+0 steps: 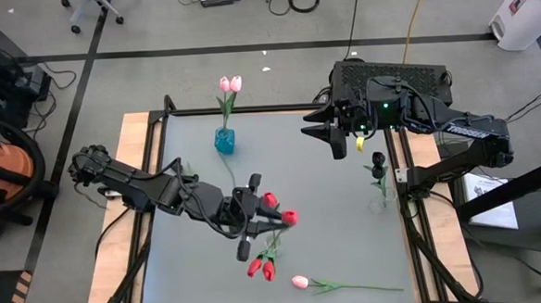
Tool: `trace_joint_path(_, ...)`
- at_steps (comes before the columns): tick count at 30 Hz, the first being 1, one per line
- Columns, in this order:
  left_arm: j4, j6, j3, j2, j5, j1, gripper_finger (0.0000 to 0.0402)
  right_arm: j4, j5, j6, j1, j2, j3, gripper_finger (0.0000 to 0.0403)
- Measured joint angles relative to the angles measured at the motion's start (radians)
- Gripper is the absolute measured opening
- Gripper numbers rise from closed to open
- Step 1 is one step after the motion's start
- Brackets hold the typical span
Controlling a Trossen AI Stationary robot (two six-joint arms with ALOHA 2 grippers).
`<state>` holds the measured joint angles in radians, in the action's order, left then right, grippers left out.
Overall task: Sort flowers into vase by color
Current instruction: Put the red flower into the left transparent vase, then put the black flower into the right transparent vase
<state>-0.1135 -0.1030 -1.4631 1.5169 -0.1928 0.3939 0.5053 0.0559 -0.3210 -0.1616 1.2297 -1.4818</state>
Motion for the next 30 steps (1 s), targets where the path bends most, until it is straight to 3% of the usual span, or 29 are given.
trace_joint_path(11,-0.031,-0.050,0.000,0.000,-0.006,0.000,0.0150,0.000,0.000,0.000,0.000,0.000,0.000,0.0185)
trace_joint_path(30,-0.029,-0.049,-0.048,-0.013,-0.047,0.000,0.0154,0.000,0.000,0.000,0.000,0.000,0.000,0.0185)
